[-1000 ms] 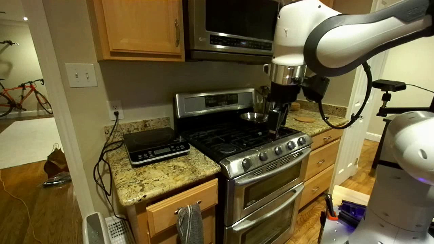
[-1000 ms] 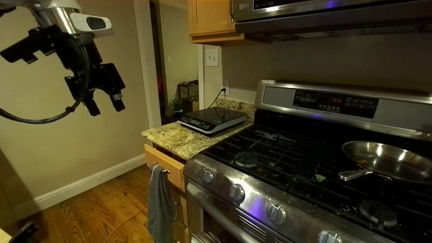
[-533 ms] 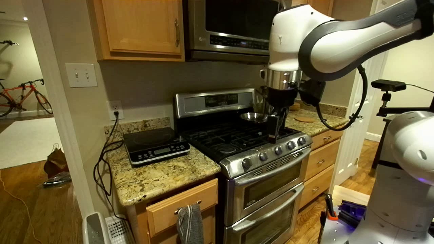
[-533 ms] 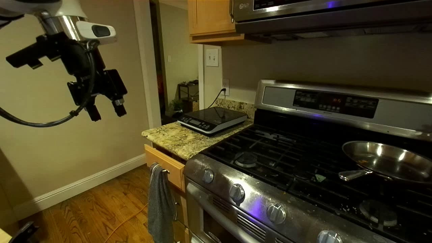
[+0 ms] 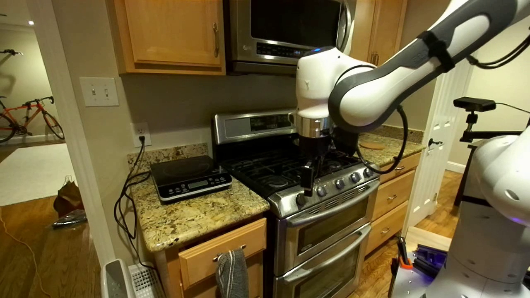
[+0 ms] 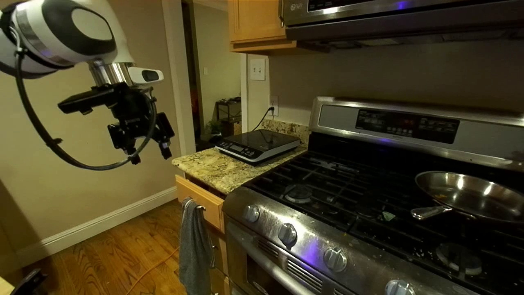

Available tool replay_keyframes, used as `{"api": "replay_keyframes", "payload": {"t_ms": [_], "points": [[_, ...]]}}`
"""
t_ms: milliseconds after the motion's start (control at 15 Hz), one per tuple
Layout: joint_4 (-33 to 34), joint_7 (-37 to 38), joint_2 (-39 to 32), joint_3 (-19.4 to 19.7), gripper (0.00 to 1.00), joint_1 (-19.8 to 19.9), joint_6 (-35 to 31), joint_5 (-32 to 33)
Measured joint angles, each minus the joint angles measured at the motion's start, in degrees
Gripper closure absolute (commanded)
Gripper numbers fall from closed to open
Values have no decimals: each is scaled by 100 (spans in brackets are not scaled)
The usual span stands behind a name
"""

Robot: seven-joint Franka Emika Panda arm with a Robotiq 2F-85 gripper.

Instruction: Open the topmost drawer on the left

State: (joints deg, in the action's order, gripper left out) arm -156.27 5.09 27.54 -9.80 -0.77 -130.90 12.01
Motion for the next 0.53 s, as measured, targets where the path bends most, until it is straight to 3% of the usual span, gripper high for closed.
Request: {"api": "replay_keyframes", "payload": {"t_ms": [333, 533], "points": [[337, 10, -1129, -163, 0, -6, -1302, 418], [485, 10, -1459, -177, 0, -17, -1443, 483]]}}
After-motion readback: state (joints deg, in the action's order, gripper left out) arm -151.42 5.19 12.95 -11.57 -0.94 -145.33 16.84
